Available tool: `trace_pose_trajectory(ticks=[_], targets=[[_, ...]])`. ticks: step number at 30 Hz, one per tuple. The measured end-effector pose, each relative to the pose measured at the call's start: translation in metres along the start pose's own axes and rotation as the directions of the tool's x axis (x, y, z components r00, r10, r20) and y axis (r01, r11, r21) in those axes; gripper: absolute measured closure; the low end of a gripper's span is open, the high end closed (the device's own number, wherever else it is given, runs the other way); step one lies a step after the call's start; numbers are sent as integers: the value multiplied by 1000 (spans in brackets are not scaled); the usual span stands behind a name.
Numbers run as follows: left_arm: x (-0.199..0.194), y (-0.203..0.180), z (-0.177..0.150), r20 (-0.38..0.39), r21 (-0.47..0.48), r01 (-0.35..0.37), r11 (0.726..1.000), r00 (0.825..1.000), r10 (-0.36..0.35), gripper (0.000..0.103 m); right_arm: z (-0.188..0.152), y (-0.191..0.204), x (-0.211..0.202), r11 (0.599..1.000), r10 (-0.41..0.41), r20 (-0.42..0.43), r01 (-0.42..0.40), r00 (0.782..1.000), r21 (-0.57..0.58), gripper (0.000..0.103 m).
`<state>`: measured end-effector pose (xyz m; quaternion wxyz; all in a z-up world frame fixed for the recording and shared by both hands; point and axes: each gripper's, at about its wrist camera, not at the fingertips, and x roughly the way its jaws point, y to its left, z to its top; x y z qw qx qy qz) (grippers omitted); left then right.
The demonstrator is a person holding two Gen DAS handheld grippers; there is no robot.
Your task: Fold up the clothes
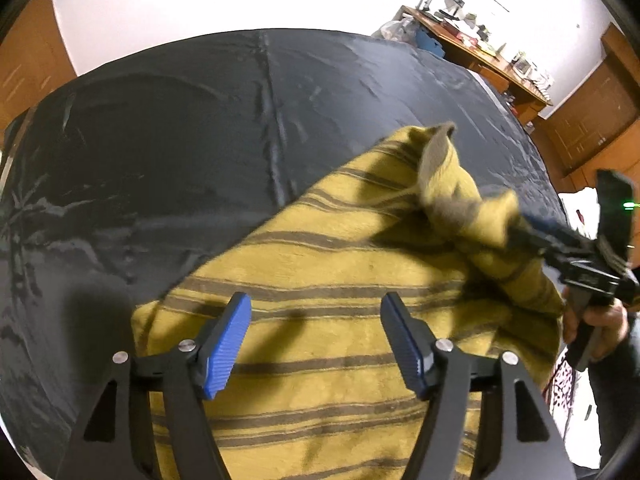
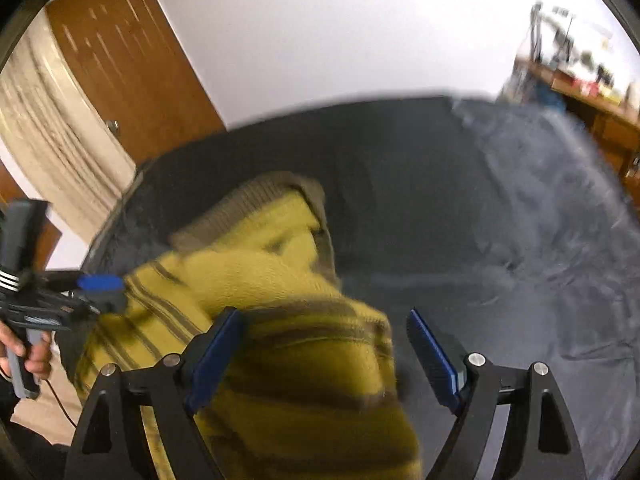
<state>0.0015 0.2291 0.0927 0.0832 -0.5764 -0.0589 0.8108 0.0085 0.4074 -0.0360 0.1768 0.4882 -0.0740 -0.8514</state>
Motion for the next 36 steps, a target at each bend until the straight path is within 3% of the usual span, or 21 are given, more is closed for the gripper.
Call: trace_pose_trajectory(ticks=[3,5,6,9,12,17,23,29,33,36], targets=[[1,13,2,0,-36,-17,999,1000,17,31,-5,-18,33,991,108,-108,-98,988,94,17],[1,22,2,-1,-65,-31,997,1000,31,31,-8,-16,35,988,127,-109,-115,986,106,20],[2,26,3,-3,-80,-38,996,999,38,31,-9,-13,34,989,121,-105,-111,987,101,39],[5,37,4,-9,-133,-35,990,999,34,30,-13,-4,24,987,119,-86,-109,989,114,72],[3,40,5,0,-152,-42,988,999,42,30,-21,14,2,987,142,-36,-138,989,87,81],[-6,35,8,31,-144,-16,989,999,21,30,-48,74,-47,971,231,0,-231,973,-64,82],[-29,28,10,100,-128,48,991,994,-36,23,-111,143,-50,916,263,-145,-294,954,-272,82],[-34,34,4,85,-120,39,992,996,-29,23,-135,147,-54,888,281,-208,-336,937,-313,82],[-40,29,5,106,-126,109,986,990,-95,23,-141,151,-55,877,287,-248,-358,925,-320,82],[-50,8,9,133,-44,142,989,982,-135,21,-144,150,-48,879,286,-250,-357,925,-316,82]])
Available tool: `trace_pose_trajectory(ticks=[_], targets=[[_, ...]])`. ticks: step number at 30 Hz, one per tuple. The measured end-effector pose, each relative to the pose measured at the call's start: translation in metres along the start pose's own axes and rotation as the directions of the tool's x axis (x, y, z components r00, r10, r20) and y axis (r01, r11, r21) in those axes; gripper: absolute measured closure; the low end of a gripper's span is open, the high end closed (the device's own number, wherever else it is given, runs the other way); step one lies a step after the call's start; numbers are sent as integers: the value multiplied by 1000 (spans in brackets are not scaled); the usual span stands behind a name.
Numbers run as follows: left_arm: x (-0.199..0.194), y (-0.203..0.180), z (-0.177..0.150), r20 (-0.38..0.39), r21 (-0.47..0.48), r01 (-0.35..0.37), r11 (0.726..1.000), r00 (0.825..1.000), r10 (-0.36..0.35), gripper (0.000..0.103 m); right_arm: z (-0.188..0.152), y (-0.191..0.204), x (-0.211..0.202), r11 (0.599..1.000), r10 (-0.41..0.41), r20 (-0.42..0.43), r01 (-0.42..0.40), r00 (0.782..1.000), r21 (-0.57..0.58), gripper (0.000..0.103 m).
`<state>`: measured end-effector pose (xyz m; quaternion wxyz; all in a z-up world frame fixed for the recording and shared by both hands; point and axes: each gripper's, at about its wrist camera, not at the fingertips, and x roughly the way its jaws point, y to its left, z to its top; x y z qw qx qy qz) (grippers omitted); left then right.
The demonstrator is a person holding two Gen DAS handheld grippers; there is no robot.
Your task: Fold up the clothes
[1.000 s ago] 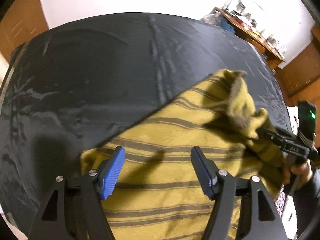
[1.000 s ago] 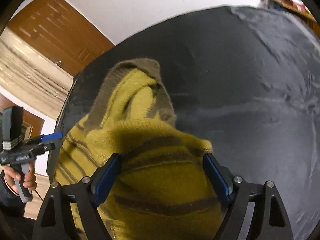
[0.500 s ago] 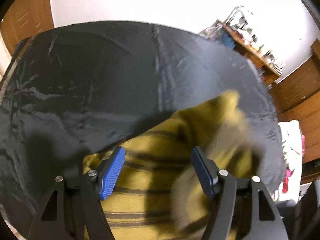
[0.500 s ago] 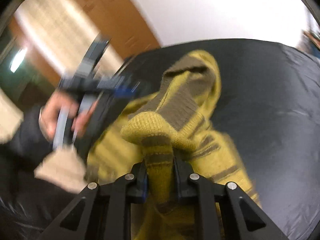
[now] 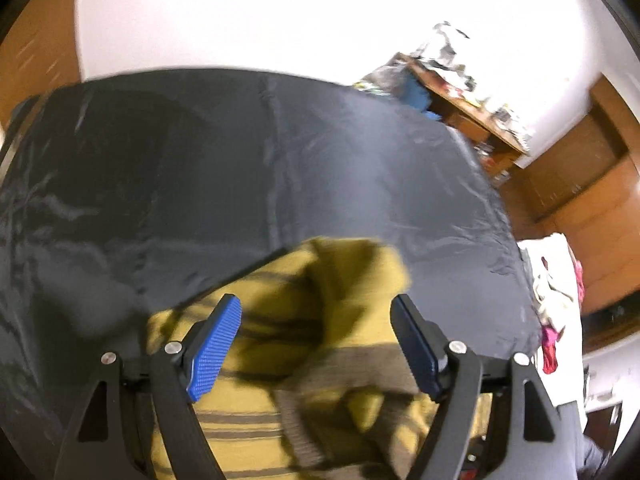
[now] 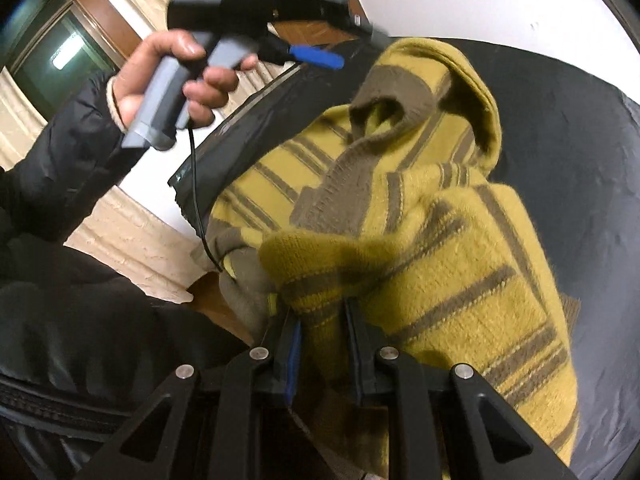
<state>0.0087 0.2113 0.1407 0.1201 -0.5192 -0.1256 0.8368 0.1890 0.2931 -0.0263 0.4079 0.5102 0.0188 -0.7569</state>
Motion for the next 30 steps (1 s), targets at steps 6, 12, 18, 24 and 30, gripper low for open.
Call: trace_pose_trajectory(ticks=[6,12,18,24,30], targets=[[31,-57,7,-58,260,-83,962,993,101,19,3,-6,13,1000,-26,-7,26,1000,-3,82],[91,-71,3,-119,436,-218,873,948,296,19,0,-10,10,999,-27,4,27,1000,19,82],[106,-43,25,-138,288,-228,930,951,276,74,-5,-14,9,997,-43,16,42,999,62,82],[88,-26,31,-94,121,-151,981,982,163,88,-6,-14,5,994,-84,25,82,996,70,82],[44,4,28,-29,-49,-91,995,996,90,89,-4,-25,-24,988,-83,90,70,992,137,81]])
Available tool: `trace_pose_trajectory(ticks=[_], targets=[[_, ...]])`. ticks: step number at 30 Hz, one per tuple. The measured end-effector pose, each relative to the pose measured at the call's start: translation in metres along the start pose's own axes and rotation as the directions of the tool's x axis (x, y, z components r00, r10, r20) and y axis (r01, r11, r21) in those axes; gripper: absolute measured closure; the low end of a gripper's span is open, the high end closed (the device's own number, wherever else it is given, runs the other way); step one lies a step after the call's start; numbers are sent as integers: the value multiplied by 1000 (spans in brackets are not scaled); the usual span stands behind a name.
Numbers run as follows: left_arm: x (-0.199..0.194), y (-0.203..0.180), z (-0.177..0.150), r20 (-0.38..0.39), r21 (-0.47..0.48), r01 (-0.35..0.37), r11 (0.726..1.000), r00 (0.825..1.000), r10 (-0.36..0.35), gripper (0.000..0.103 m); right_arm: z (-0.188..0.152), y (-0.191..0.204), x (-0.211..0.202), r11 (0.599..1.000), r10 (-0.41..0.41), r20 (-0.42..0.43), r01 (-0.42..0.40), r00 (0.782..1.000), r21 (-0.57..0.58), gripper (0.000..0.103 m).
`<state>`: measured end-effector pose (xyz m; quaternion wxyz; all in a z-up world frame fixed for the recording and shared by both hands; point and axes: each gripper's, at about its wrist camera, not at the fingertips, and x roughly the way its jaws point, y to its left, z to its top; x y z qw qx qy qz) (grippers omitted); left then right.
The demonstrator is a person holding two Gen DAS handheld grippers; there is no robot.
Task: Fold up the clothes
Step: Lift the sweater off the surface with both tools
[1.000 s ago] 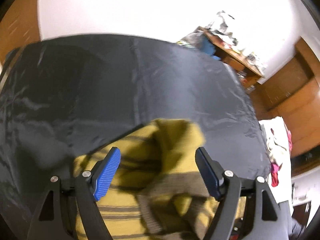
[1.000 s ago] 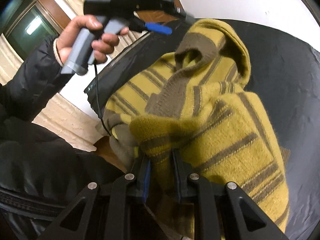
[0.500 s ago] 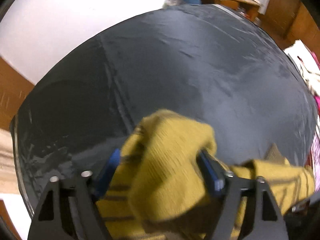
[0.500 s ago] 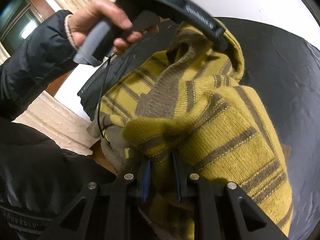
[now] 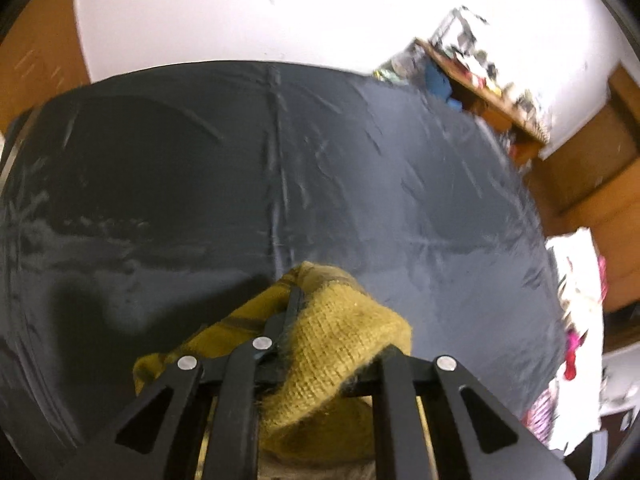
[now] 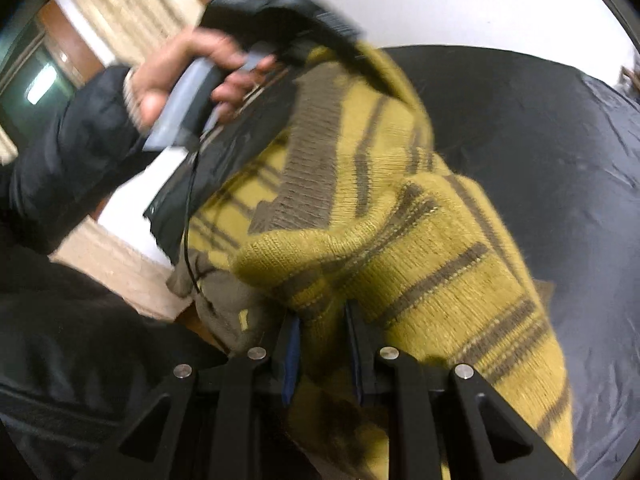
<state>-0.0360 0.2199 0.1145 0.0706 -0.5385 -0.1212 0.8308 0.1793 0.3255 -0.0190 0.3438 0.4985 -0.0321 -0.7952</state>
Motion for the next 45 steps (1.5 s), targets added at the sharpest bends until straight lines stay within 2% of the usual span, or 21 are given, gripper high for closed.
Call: trace_pose_trajectory(ticks=[3,7,8,9,11,16,20,24,27,29,31,33,41,43,45], targets=[[-19,6,-5,30,-19,17,1000,999,-16,89,9,-6,-13,1000,-6,27,5,1000,28,81],[-35,11,-9,56,-73,42,996,998,-38,89,28,-5,-28,999,-38,49,40,998,-31,80],[-40,17,-11,67,-99,58,993,996,-51,89,33,-5,-32,997,-53,51,56,997,-52,74],[-46,23,-13,81,-121,71,990,995,-61,89,36,-5,-34,995,-68,55,72,996,-70,56],[-58,34,-15,106,-148,86,985,992,-71,89,40,-3,-40,989,-97,74,105,992,-106,31],[-86,44,-22,156,-146,87,985,986,-64,89,56,4,-49,965,-113,105,135,988,-224,31],[-100,44,-28,179,-129,90,988,982,-66,89,78,8,-44,918,-101,95,130,990,-375,31],[-102,46,-32,173,-124,83,989,983,-61,89,104,8,-20,876,-64,19,65,998,-478,31],[-103,49,-39,171,-121,78,990,984,-57,89,115,13,3,832,-28,-86,-24,996,-554,31],[-103,54,-41,170,-134,73,988,984,-50,88,119,11,18,816,-10,-199,-107,980,-569,31],[-101,61,-44,168,-152,65,986,985,-39,88,119,7,31,808,11,-325,-200,946,-554,31],[-100,66,-47,167,-165,62,984,985,-34,88,114,4,33,796,24,-410,-266,912,-544,31],[-92,87,-50,154,-220,56,974,988,-22,88,73,13,14,729,59,-624,-460,779,-506,31],[-91,87,-48,151,-221,59,973,988,-26,88,63,19,10,707,36,-635,-468,772,-530,31],[-89,83,-47,149,-211,57,976,989,-26,88,59,24,16,698,-23,-616,-428,787,-574,31]])
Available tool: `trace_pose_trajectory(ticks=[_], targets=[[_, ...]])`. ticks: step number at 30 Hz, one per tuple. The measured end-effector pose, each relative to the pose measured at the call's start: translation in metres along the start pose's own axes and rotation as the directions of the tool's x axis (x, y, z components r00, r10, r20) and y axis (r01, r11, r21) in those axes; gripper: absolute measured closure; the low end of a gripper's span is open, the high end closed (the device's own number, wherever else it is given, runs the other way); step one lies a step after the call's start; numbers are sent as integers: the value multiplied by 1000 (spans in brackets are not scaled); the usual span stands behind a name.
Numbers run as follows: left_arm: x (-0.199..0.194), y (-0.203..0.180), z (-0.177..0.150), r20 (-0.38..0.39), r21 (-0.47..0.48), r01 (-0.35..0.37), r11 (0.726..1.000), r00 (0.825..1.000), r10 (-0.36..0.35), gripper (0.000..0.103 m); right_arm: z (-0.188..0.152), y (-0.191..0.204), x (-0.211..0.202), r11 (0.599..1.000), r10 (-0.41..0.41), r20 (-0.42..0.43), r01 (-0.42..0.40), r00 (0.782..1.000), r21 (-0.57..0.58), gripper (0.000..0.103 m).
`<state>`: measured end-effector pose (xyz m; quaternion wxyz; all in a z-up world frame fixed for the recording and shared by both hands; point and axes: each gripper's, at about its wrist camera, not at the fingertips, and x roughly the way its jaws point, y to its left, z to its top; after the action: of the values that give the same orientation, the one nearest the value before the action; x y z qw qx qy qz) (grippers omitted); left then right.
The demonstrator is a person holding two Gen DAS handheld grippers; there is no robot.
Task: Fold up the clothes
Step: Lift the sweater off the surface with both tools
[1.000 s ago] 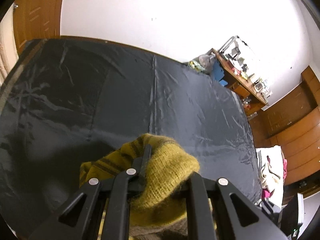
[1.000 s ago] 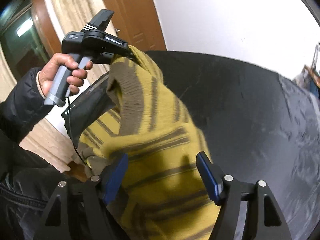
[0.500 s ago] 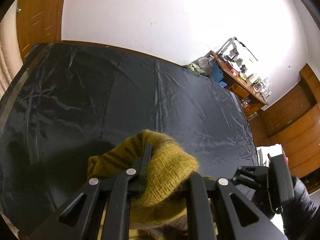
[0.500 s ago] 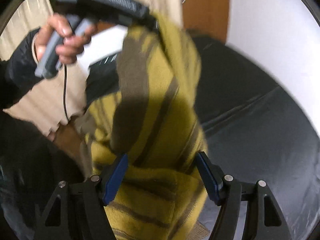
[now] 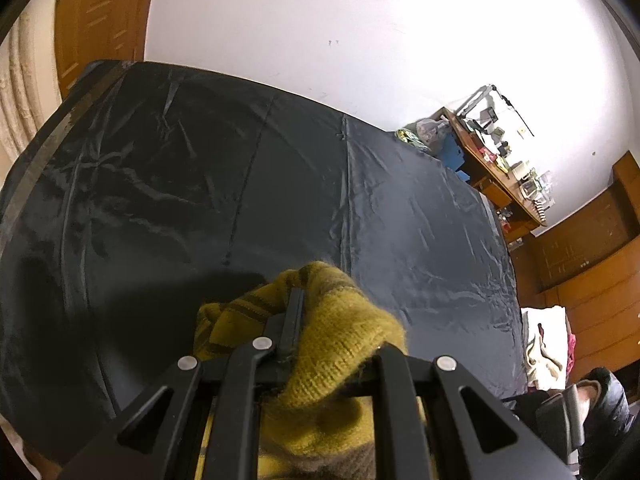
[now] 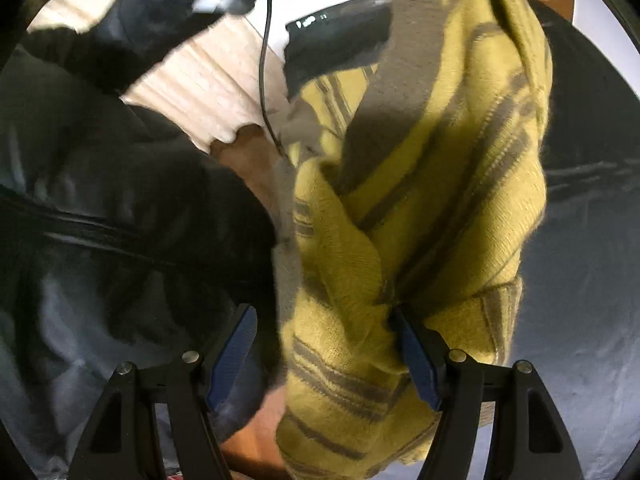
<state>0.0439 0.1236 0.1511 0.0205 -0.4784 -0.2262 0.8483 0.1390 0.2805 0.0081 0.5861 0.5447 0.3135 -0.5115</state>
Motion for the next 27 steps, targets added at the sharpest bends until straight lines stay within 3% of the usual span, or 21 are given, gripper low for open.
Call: trace_pose_trajectory(ticks=[3,4,5,6,8,11,12,14,15,16,18,20,22,27], targets=[[2,-3,2,-3,5,7,1000,1000,-7,88,7,-6,13,997,-74,-10,75,997,23,36],[2,-3,2,-4,3,8,1000,1000,-8,88,10,-10,17,996,-84,-5,84,996,40,43],[2,-1,2,-3,0,7,1000,1000,-7,88,11,-14,19,994,-94,6,94,996,62,60],[1,1,3,-2,-7,5,1000,1000,-5,88,12,-17,19,992,-95,21,93,995,87,67],[-2,6,3,1,-23,2,1000,1000,-2,88,9,-20,13,989,-89,51,82,995,119,72],[-8,14,4,15,-66,10,998,1000,-9,88,0,-22,3,975,-155,72,141,985,171,80],[-12,15,5,30,-81,13,997,999,-10,88,-3,-20,-1,964,-206,75,189,976,185,81],[-21,15,8,65,-96,16,995,998,-9,88,-6,-13,-12,915,-356,85,329,931,233,83],[-29,13,11,92,-104,21,994,996,-11,88,-8,-8,-20,878,-438,92,404,894,256,84],[-37,12,14,119,-111,26,993,993,-12,88,-11,-4,-30,831,-525,104,484,844,274,84],[-55,9,19,176,-127,37,991,984,-14,89,-18,2,-54,715,-682,127,619,721,326,85],[-78,7,26,246,-147,57,988,969,-20,89,-32,0,-90,584,-798,152,686,583,435,90],[-101,4,30,305,-160,77,984,952,-25,89,-48,2,-127,432,-892,150,706,426,561,96],[-157,-1,31,438,-185,137,973,898,-43,89,-71,18,-183,222,-973,128,638,191,737,96]])
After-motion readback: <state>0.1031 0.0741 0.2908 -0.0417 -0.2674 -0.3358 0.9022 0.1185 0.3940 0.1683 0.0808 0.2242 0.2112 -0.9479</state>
